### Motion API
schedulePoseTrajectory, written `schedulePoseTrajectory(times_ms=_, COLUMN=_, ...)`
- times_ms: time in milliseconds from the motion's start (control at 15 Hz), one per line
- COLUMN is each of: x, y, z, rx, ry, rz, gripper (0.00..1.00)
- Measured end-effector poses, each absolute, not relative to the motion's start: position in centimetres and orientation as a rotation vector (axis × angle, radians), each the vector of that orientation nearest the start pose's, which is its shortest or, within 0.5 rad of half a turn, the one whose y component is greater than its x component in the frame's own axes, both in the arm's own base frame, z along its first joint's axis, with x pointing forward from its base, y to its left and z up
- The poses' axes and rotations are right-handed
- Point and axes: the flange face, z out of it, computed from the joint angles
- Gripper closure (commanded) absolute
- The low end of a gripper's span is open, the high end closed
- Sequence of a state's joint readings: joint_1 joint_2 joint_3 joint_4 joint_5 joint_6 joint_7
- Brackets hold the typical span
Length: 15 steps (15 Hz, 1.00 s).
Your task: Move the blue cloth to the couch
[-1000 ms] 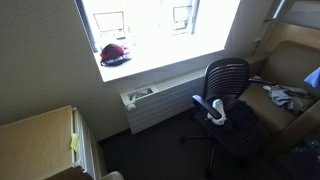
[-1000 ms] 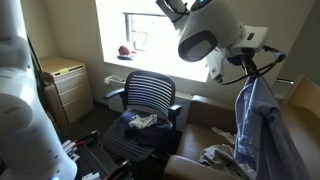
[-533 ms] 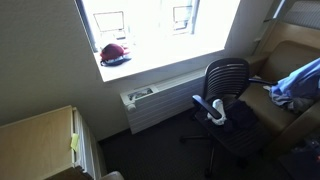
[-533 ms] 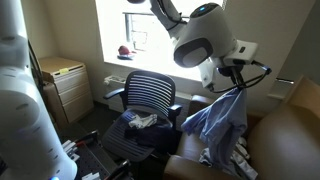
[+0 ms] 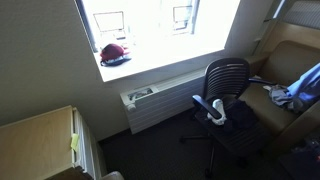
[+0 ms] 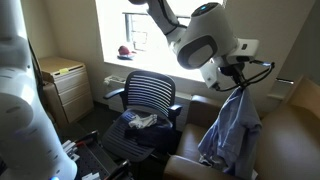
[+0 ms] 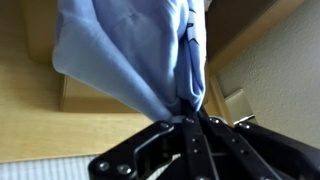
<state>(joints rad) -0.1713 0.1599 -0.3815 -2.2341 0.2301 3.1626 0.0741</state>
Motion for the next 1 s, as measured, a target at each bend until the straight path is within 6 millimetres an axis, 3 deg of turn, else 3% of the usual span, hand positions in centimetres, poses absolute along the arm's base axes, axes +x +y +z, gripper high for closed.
schedulePoseTrajectory(times_ms=333, x=49.3, y=-32.3, z=39.5, rx=-2.863, ry=1.163, rz=-1.208, gripper=0.99)
schedulePoseTrajectory(times_ms=533, x=49.3, y=-32.5, z=40.7, rx=-2.888, ry=1.084, rz=-1.363, gripper=0.96)
schedulePoseTrajectory(times_ms=733, x=49.5, y=-32.2, z=41.0, rx=-2.883, ry=1.068, rz=-1.394, gripper=0.99)
schedulePoseTrajectory(times_ms=867, x=48.8, y=-33.5, z=40.1, rx=-2.953, ry=1.044, rz=-1.372, gripper=0.99)
schedulePoseTrajectory(times_ms=1000, x=46.9, y=-36.5, z=38.3, rx=-3.079, ry=1.035, rz=-1.309, gripper=0.99)
